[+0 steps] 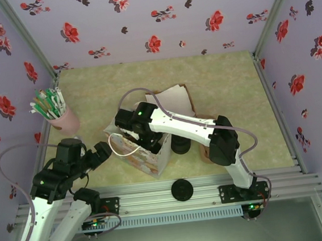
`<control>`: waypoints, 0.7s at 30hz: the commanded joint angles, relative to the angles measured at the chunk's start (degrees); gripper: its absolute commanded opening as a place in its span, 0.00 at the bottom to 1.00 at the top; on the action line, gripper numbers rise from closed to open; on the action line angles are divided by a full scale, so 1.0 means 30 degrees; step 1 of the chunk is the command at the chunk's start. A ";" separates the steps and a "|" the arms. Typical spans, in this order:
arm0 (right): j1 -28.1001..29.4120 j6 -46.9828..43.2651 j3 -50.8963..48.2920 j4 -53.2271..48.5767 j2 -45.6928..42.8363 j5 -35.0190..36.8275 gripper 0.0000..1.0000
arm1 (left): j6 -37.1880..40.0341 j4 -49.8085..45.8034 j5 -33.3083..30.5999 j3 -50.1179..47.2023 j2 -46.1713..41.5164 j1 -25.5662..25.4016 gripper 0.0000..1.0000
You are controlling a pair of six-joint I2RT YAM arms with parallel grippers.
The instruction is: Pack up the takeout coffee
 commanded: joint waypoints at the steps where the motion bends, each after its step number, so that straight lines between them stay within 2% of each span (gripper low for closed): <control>1: -0.0075 0.0029 -0.0650 0.0444 0.0240 -0.0213 0.62 | 0.0306 -0.0007 -0.0419 -0.0004 -0.0009 -0.0115 0.99; 12: -0.0216 0.0206 -0.0623 0.0265 0.0704 -0.0293 0.62 | 0.0352 -0.0036 -0.0423 0.0197 0.0109 -0.0088 0.99; 21: -0.0259 0.0210 -0.2032 0.1670 0.1302 -0.0154 0.62 | 0.0410 -0.0046 -0.0424 0.0315 0.0197 -0.0088 0.99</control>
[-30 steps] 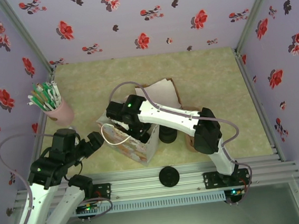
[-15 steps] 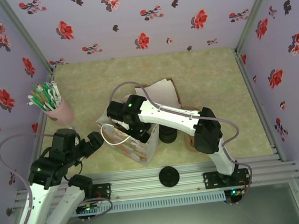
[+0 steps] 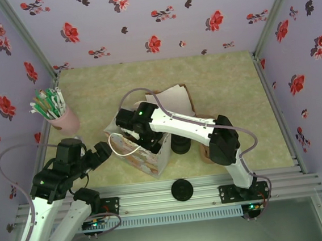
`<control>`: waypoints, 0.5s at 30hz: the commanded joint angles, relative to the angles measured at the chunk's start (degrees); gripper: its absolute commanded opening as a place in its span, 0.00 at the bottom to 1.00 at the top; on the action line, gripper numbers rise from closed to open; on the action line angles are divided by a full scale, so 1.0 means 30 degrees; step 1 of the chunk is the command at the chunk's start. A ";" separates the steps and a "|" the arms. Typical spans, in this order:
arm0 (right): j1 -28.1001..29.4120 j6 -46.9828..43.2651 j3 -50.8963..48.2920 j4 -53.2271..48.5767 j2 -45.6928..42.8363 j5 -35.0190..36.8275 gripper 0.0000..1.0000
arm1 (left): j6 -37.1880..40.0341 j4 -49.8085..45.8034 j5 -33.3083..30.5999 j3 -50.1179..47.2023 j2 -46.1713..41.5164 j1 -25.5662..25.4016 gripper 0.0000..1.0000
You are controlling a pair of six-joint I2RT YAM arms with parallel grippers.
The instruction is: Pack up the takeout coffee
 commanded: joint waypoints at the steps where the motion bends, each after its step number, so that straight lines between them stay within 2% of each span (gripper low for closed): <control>1: -0.0084 0.0172 -0.1542 0.1260 0.1412 -0.0030 0.62 | 0.0403 -0.0060 -0.0432 0.0315 0.0189 -0.0089 0.99; 15: -0.0135 0.0324 -0.2800 0.2497 0.1872 -0.0250 0.62 | 0.0366 -0.0020 -0.0442 0.0314 0.0218 -0.0090 0.99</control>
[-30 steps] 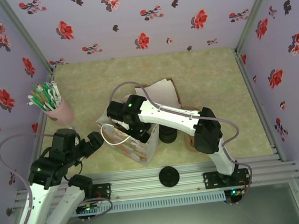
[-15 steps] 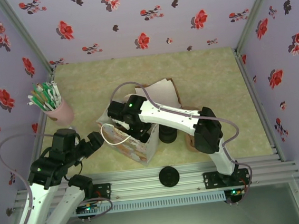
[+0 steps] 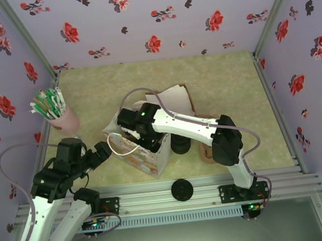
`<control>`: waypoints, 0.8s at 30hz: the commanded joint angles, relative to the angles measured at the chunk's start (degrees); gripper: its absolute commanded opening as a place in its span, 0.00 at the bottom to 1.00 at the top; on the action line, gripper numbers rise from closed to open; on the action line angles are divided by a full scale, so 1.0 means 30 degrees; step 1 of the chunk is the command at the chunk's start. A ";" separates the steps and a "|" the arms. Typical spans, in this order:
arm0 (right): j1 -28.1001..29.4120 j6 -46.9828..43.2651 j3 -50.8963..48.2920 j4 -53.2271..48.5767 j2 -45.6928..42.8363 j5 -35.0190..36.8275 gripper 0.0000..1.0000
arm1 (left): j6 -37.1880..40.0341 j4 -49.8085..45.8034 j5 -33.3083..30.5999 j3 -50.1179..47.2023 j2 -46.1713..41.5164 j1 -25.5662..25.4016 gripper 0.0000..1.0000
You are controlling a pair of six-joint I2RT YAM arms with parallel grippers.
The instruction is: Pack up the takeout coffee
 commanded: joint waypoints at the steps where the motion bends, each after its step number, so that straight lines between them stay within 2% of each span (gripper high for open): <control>1: -0.0082 0.0308 -0.1660 0.1212 0.2427 -0.0215 0.62 | 0.0374 -0.0019 -0.0385 0.0315 0.0087 -0.0111 0.99; 24: -0.0103 0.0484 -0.1126 0.0687 0.1801 -0.0272 0.69 | 0.0343 -0.0029 -0.0447 0.0403 0.0130 -0.0090 0.99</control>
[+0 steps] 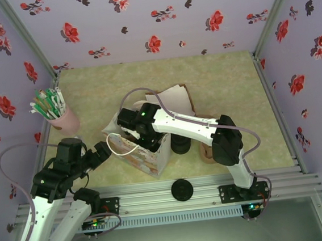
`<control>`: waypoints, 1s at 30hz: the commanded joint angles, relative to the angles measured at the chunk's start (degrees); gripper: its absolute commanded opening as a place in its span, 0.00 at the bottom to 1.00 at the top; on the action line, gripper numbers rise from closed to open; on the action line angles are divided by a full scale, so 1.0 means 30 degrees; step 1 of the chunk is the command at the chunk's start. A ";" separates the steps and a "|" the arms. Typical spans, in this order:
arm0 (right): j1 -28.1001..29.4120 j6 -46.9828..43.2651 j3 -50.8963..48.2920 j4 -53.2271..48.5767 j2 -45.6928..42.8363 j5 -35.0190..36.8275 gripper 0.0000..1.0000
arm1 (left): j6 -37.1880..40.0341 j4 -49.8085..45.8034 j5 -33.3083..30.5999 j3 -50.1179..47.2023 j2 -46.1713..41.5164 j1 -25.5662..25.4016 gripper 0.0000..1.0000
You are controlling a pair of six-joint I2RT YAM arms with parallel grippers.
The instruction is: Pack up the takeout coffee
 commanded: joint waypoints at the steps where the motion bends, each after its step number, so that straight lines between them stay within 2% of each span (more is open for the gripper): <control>1: -0.0104 0.0430 -0.1089 0.0451 0.1803 -0.0244 0.69 | 0.0344 -0.0012 -0.0453 0.0359 0.0126 -0.0091 0.99; 30: -0.0057 0.0840 0.2388 -0.2078 0.0375 0.0577 0.87 | 0.0284 0.0014 -0.0443 0.0462 0.0137 -0.0115 0.99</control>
